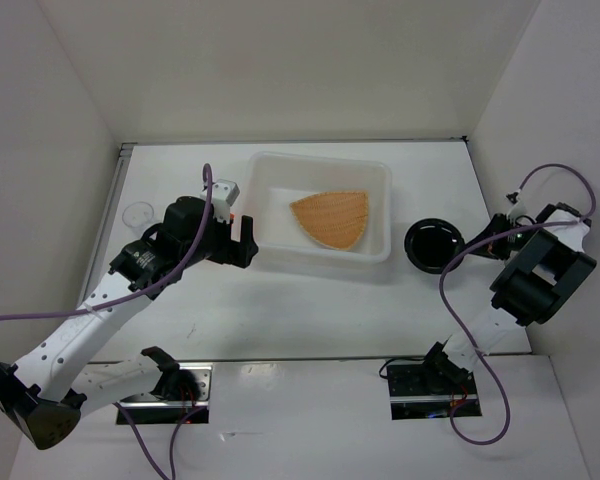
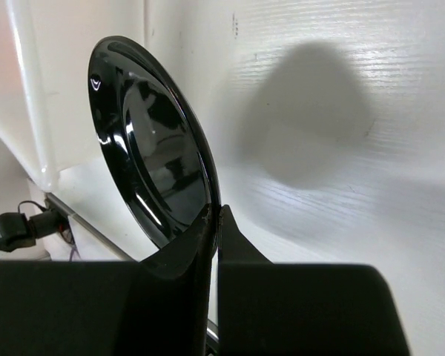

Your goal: Place the mixed dishes into the plastic bin

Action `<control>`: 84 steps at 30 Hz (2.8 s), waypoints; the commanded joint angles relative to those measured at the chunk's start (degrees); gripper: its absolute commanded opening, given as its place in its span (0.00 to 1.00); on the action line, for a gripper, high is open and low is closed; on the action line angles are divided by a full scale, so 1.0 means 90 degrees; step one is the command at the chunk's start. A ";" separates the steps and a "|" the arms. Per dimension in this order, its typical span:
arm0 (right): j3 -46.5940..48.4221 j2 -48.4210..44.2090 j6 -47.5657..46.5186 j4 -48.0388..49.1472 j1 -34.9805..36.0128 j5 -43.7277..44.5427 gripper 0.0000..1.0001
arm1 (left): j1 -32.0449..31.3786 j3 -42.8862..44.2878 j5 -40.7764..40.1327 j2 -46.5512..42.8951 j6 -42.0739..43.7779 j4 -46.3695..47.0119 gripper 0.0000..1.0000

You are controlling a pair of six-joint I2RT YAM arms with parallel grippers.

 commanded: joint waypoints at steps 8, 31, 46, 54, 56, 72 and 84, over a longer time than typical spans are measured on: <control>0.1016 -0.0511 -0.0067 -0.0856 -0.0213 -0.0712 0.00 | 0.0045 -0.0053 0.0106 -0.0060 0.0136 0.0225 1.00; 0.2638 -0.0443 0.0626 -0.1482 0.0899 -0.0644 0.00 | 0.0045 -0.0053 -0.0011 -0.0060 0.0078 0.0225 1.00; 0.4023 0.0074 0.1192 -0.1482 0.3028 -0.0273 0.00 | 0.0045 -0.0053 -0.0011 0.0126 0.0078 0.0225 1.00; 0.5184 0.1234 0.1368 -0.1482 0.3858 0.0137 0.00 | 0.0104 -0.0053 -0.0129 0.0398 0.0019 0.0225 1.00; 0.5401 0.1470 0.1427 -0.1482 0.4073 0.0322 0.00 | 0.0104 -0.0053 -0.0129 0.0467 0.0019 0.0225 1.00; 0.6662 0.2623 0.1954 -0.0877 0.5450 0.2773 0.00 | 0.0299 -0.0053 -0.0060 0.0780 0.0019 0.0225 1.00; 0.6300 0.2682 0.2150 -0.0399 0.6486 0.4570 0.00 | 0.0299 -0.0053 -0.0002 0.0780 0.0019 0.0225 1.00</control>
